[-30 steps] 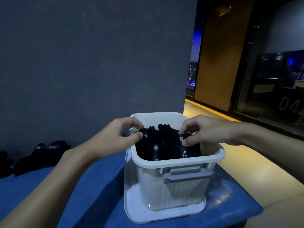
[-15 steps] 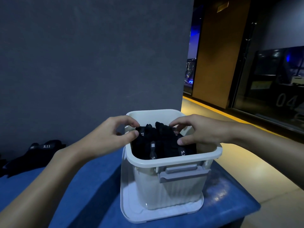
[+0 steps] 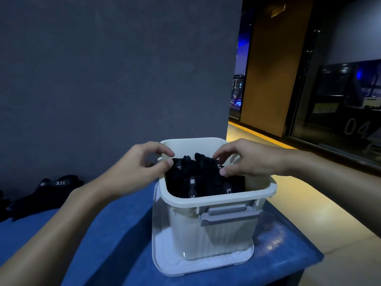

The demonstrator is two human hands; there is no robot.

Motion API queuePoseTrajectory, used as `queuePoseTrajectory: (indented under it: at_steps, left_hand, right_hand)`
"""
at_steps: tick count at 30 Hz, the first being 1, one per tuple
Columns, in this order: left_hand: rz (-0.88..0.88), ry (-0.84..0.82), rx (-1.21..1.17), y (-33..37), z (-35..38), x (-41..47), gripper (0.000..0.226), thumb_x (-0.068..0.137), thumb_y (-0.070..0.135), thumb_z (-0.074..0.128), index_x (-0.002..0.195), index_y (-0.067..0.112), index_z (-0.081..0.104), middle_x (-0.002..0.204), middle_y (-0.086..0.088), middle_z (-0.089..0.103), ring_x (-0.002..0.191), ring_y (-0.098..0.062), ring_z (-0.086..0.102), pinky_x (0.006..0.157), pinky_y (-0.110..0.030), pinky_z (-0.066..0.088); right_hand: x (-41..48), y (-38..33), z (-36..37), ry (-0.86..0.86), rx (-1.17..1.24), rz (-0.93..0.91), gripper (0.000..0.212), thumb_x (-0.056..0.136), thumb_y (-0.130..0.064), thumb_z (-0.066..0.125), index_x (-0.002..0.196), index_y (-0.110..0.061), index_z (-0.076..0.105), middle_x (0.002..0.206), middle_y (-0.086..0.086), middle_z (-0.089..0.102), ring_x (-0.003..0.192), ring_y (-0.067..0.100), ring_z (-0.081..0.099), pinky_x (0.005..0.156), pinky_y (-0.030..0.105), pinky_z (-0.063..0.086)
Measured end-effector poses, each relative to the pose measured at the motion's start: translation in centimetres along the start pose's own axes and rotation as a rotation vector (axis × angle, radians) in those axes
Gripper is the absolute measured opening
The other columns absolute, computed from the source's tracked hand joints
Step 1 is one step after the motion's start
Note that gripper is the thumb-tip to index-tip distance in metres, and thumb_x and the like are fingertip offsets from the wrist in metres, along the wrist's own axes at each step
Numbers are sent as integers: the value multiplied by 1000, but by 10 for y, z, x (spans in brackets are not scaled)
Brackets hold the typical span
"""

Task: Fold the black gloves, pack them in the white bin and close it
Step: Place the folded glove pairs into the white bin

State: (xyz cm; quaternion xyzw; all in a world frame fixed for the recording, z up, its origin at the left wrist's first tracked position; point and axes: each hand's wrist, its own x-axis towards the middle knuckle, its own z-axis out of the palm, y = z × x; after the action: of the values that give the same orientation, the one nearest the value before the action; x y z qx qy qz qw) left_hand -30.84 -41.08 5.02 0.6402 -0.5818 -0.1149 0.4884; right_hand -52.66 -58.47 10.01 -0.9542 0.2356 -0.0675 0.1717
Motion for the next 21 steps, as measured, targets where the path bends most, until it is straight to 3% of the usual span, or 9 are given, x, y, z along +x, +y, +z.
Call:
queuePoseTrajectory:
  at_steps: [2,4,6,9,11,14,17,21]
  left_hand:
    - [6,32,16,1,-5,-2,24,82,46,66,103,34,70,119,10,66,104,-10,68,93,-38,55]
    - [20,67,60,4,-13,-6,12,91,35,67,102,31,70,115,14,68,110,1,63,96,-24,50]
    - [23,92,104,4,-24,-11,10,94,25,64,100,30,70,111,15,69,110,6,59,89,-12,46]
    - [-8,128,168,-2,-45,-22,10,95,25,62,99,31,69,111,17,67,109,9,59,85,-10,44]
    - [-33,157,212,-8,-62,-32,9,95,26,62,100,31,68,111,18,67,108,12,58,83,-7,43]
    - [-82,202,303,-22,-90,-50,9,94,30,62,101,32,67,111,20,66,109,9,57,91,-17,47]
    - [-179,289,359,-47,-120,-72,9,93,31,64,102,31,66,109,19,66,107,1,60,95,-27,47]
    - [-323,385,442,-87,-149,-104,14,92,26,65,106,23,64,110,7,66,108,-11,61,90,-26,44]
  right_hand:
    - [1,-9,-2,17,19,-13,37,91,-34,67,127,-30,60,118,-16,64,103,1,57,82,14,42]
    - [4,-21,-4,38,40,-31,35,91,-36,66,125,-28,62,115,-17,65,104,0,57,83,15,41]
    - [10,-36,-3,55,52,-72,36,90,-37,67,124,-26,63,114,-15,65,109,3,58,88,17,41]
    - [21,-67,1,72,77,-149,33,90,-34,69,120,-22,65,112,-10,67,109,7,59,82,9,42]
    - [31,-92,8,85,108,-194,29,89,-32,71,115,-20,67,108,-7,70,107,10,62,84,13,45]
    - [52,-132,22,77,119,-268,28,87,-29,73,111,-16,69,105,-2,71,103,13,65,93,27,50]
    - [77,-172,44,50,142,-326,29,85,-30,75,109,-16,70,104,-2,72,100,11,66,94,28,51]
    - [111,-215,87,-23,158,-347,25,87,-30,71,108,-15,69,105,-3,68,99,12,63,93,29,52]
